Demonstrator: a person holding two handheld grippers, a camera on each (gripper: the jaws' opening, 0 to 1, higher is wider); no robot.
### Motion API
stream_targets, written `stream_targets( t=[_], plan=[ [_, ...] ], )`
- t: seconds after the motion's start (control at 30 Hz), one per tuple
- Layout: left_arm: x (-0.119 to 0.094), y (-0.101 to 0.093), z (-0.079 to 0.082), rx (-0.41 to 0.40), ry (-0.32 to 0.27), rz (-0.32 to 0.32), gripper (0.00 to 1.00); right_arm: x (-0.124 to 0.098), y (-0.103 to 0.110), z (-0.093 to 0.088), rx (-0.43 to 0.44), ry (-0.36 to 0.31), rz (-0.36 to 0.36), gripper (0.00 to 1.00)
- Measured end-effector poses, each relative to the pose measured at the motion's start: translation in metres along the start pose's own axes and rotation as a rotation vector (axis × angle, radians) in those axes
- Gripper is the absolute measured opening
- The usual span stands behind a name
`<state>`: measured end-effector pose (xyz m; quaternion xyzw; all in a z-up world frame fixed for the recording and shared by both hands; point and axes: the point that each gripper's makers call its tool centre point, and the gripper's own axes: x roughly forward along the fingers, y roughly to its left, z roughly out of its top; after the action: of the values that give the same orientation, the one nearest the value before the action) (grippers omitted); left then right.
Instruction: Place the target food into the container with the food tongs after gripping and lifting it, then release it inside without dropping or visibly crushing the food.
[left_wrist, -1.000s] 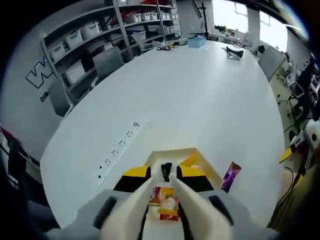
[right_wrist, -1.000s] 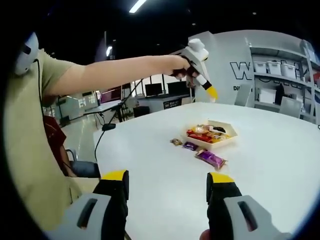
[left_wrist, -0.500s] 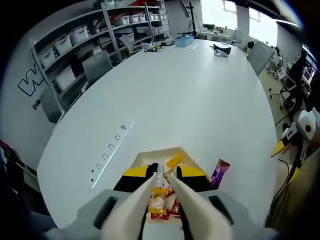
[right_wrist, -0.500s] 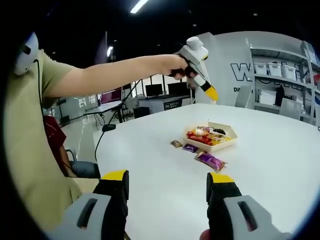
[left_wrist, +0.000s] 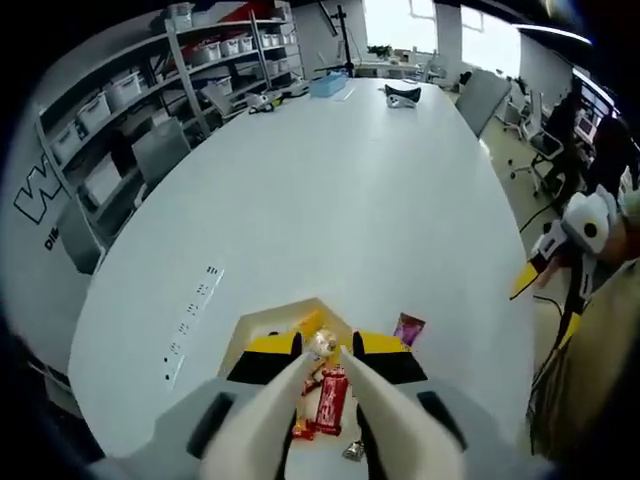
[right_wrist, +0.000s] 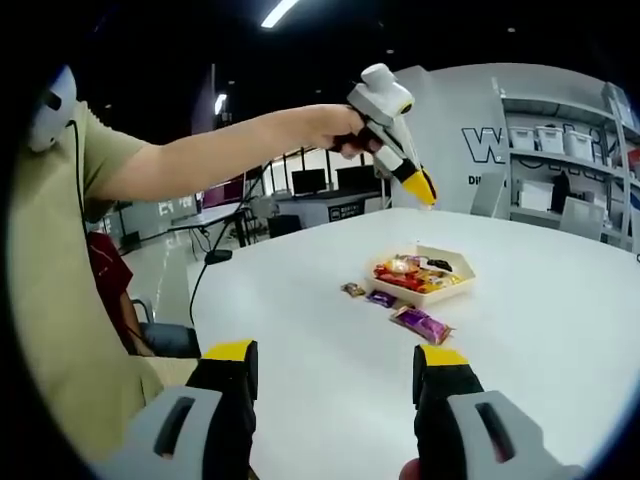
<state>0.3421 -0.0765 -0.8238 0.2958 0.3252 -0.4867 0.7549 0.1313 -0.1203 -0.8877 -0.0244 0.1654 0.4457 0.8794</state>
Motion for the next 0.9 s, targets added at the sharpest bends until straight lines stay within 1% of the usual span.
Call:
stream_targets(
  t=[0.07, 0.13, 0.2, 0.23, 0.3, 0.47, 0.53, 0.57, 0.67, 0.8, 0.9],
  plan=[
    [0.002, -0.011, 0.000, 0.010, -0.003, -0.053, 0.19, 0.000, 0.000, -0.001, 0.000, 0.002, 0.001, 0.61],
    [0.003, -0.018, 0.001, 0.059, -0.015, -0.076, 0.19, 0.000, 0.001, -0.001, 0.001, 0.002, 0.001, 0.61],
    [0.003, -0.027, 0.001, 0.078, -0.022, -0.112, 0.19, 0.000, 0.000, -0.001, 0.002, 0.001, -0.001, 0.61],
    [0.004, -0.032, 0.003, 0.096, -0.038, -0.133, 0.19, -0.001, 0.000, -0.001, 0.002, 0.001, -0.001, 0.61],
    [0.005, -0.040, 0.002, 0.124, -0.042, -0.166, 0.20, -0.001, 0.000, -0.001, 0.002, 0.000, -0.001, 0.61],
    [0.009, -0.047, 0.000, 0.163, -0.045, -0.197, 0.20, -0.001, 0.001, -0.001, 0.002, 0.001, 0.000, 0.61],
    [0.010, -0.052, 0.000, 0.181, -0.053, -0.217, 0.20, -0.001, 0.001, -0.002, 0.002, 0.003, 0.001, 0.61],
    [0.011, -0.055, 0.001, 0.203, -0.060, -0.230, 0.20, -0.001, 0.001, -0.003, 0.003, 0.003, 0.000, 0.61],
    [0.012, -0.057, 0.001, 0.208, -0.067, -0.244, 0.21, -0.001, 0.001, -0.003, 0.003, 0.004, -0.001, 0.61],
    [0.014, -0.063, 0.002, 0.248, -0.082, -0.280, 0.21, -0.001, 0.001, -0.003, 0.004, 0.003, -0.001, 0.61],
    [0.015, -0.065, 0.000, 0.272, -0.080, -0.287, 0.21, -0.001, 0.000, -0.003, 0.004, 0.005, -0.001, 0.61]
  ],
)
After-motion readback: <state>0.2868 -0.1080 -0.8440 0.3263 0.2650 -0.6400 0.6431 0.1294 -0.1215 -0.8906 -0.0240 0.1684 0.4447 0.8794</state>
